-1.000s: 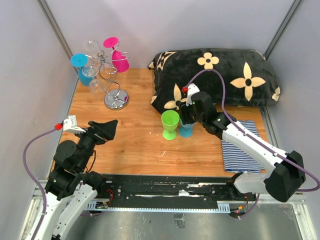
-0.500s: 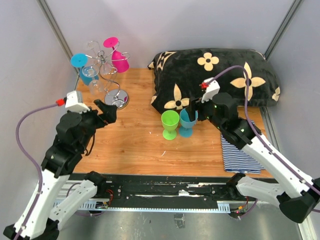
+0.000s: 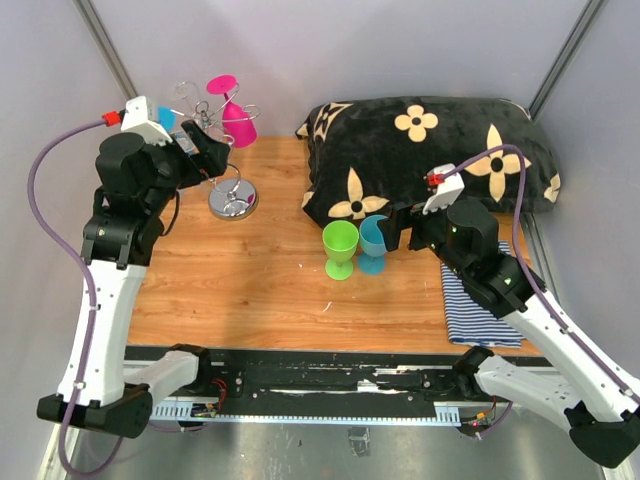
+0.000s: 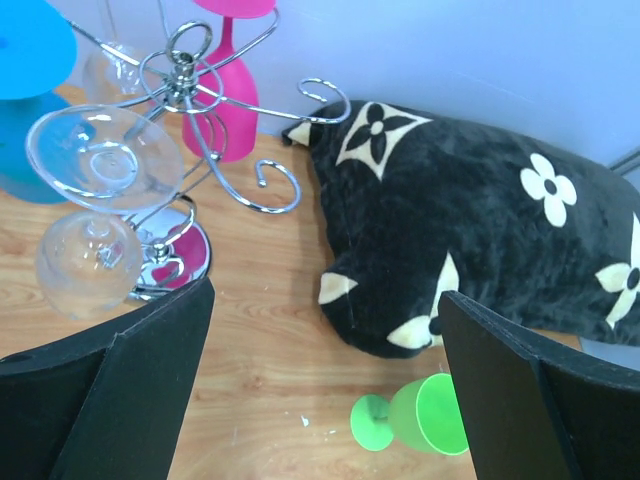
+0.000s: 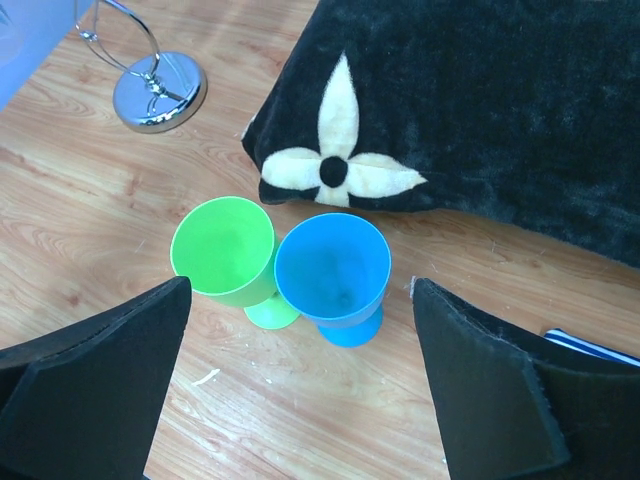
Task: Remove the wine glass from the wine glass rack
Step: Pick up the wine glass from the wine rack.
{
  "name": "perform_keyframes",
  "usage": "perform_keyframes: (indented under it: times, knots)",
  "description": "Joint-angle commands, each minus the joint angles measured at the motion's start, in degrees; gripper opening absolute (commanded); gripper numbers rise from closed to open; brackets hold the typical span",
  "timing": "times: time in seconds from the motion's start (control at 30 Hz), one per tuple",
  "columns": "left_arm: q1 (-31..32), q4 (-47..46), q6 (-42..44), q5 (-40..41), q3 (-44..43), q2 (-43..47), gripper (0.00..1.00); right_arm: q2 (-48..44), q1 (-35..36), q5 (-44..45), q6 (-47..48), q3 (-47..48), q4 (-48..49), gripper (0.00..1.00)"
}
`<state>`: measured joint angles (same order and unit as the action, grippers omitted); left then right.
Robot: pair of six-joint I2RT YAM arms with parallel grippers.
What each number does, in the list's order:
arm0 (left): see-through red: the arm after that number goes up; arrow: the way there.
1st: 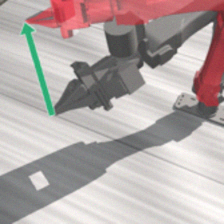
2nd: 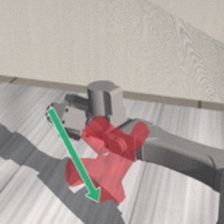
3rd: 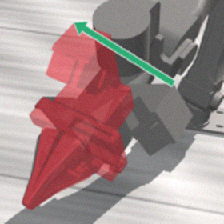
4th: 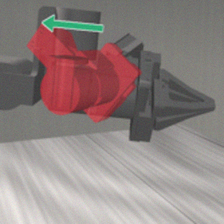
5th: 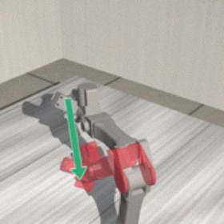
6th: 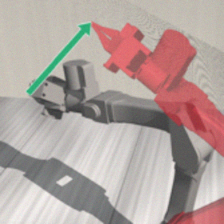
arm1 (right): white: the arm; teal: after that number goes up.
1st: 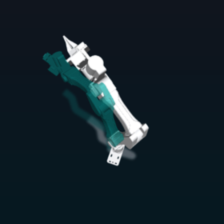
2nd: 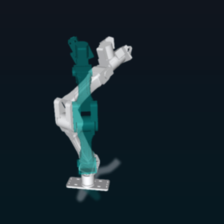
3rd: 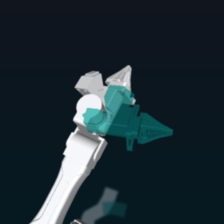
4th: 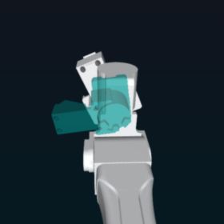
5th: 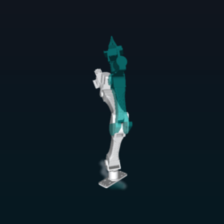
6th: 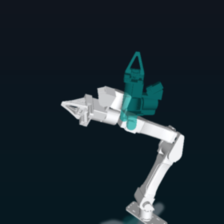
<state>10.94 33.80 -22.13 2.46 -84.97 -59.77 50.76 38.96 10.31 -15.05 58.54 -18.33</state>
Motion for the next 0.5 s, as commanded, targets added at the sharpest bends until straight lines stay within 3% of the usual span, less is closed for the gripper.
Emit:
perform_keyframes:
  times: [0.0,0.2,0.47]
  knots:
    - [-8.7,-5.1,-2.5,-14.0,-0.7,-0.6,1.0,-2.1,-0.6,-0.2,-0.9,-0.5,-0.5,0.93]
    - [-20.2,-4.7,-4.9,-20.2,-2.7,-2.7,1.0,-4.1,-0.7,1.1,-1.2,-1.6,-0.7,0.93]
    - [-23.6,-9.5,-9.6,-16.8,4.3,-0.9,0.93,-4.9,-0.6,2.6,-1.8,-2.1,-1.9,0.93]
